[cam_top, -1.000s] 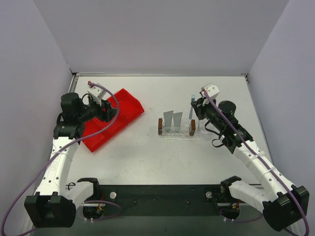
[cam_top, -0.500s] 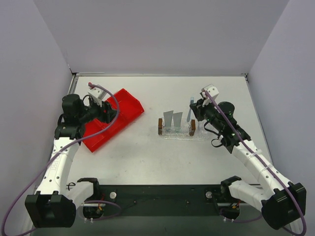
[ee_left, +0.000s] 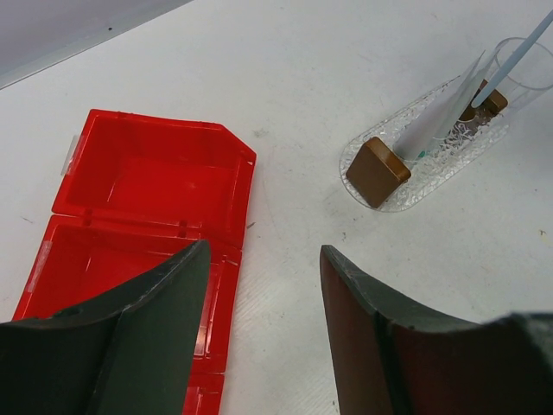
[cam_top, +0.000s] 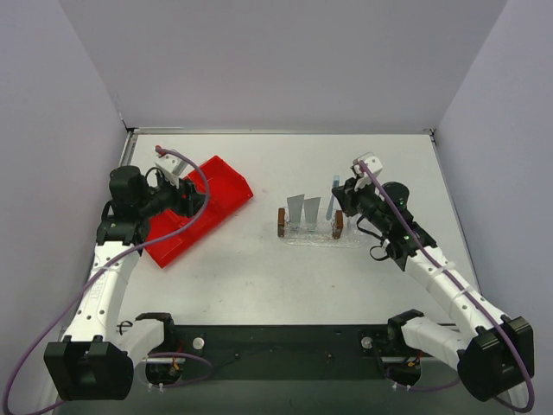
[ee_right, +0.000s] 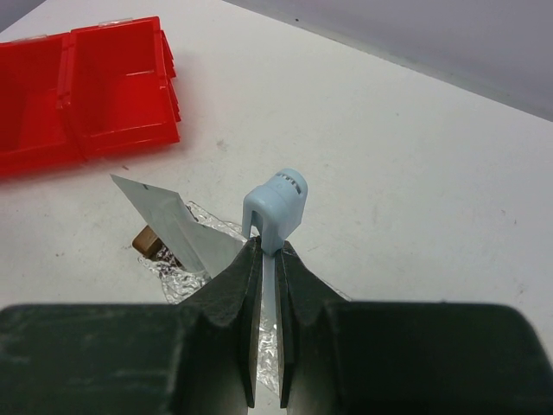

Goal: Prepare toiletry sets of a toothbrush and toothpaste on the tray

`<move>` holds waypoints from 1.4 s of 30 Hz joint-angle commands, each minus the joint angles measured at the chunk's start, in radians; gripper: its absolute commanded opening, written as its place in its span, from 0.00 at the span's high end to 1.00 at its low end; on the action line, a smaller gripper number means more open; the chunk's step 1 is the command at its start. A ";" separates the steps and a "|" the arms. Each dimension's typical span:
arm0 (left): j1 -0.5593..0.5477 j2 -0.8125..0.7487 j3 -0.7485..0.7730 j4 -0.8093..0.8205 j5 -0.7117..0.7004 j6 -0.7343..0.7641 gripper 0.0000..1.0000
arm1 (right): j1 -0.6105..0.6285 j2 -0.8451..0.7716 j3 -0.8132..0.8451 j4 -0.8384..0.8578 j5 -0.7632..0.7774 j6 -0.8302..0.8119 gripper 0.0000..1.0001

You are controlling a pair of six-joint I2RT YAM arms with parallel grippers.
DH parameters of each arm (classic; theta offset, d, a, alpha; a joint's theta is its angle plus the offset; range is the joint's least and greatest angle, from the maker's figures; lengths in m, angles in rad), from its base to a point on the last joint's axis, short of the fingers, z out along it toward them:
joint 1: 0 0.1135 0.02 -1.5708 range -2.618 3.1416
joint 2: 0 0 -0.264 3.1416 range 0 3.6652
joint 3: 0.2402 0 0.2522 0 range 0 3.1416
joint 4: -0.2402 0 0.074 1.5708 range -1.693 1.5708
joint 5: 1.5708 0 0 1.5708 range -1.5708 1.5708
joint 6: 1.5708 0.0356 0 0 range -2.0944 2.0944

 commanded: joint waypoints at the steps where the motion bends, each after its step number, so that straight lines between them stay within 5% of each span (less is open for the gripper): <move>1: 0.005 -0.021 -0.009 0.048 0.014 -0.004 0.36 | -0.009 0.011 -0.003 0.105 -0.028 0.014 1.00; 42: 0.005 -0.025 -0.055 0.082 0.022 -0.009 0.37 | -0.010 0.080 -0.115 0.252 -0.037 -0.011 1.00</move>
